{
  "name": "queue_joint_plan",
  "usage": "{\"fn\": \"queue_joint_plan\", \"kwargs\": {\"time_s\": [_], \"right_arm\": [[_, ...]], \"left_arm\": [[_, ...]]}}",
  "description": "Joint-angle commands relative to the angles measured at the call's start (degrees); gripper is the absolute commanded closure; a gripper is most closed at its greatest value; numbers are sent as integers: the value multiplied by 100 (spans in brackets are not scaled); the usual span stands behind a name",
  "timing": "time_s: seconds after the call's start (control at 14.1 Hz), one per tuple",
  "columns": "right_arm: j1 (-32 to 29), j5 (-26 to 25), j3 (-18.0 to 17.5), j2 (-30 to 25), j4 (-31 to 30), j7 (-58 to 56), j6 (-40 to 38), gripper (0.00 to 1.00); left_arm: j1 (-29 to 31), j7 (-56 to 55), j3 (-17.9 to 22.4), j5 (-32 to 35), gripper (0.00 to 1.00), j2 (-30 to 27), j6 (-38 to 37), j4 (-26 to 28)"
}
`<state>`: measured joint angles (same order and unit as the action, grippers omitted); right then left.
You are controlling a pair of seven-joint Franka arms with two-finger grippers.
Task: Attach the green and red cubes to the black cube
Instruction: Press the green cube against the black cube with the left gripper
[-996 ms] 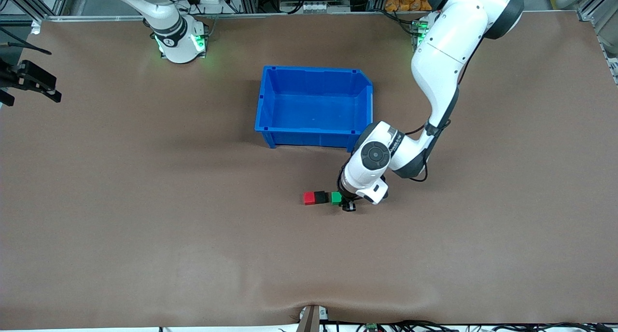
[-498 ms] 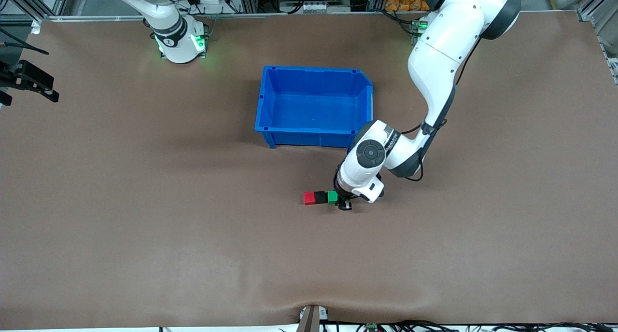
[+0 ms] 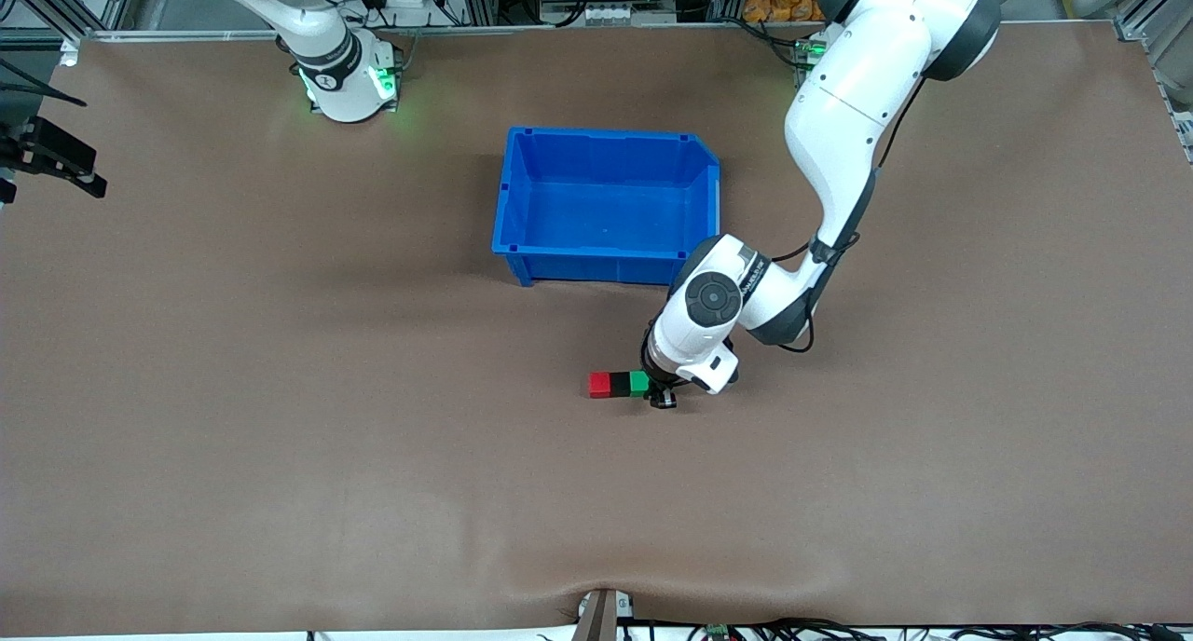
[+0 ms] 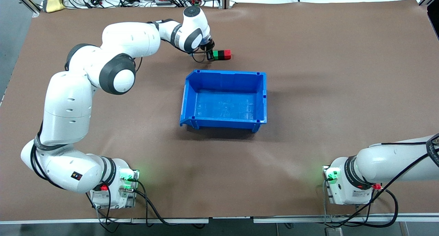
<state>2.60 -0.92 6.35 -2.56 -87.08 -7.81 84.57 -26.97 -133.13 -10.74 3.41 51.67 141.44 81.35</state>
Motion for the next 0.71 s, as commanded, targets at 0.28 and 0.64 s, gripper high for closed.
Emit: {"fn": "queue_joint_plan", "kwargs": {"time_s": [0.28, 0.64], "right_arm": [[-120, -40, -55, 72, 147, -81, -90, 0], [-120, -40, -55, 72, 147, -81, -90, 0]], "left_arm": [[-186, -116, 81, 116, 100, 54, -126, -199], [-195, -116, 81, 108, 100, 10, -520, -208]]}}
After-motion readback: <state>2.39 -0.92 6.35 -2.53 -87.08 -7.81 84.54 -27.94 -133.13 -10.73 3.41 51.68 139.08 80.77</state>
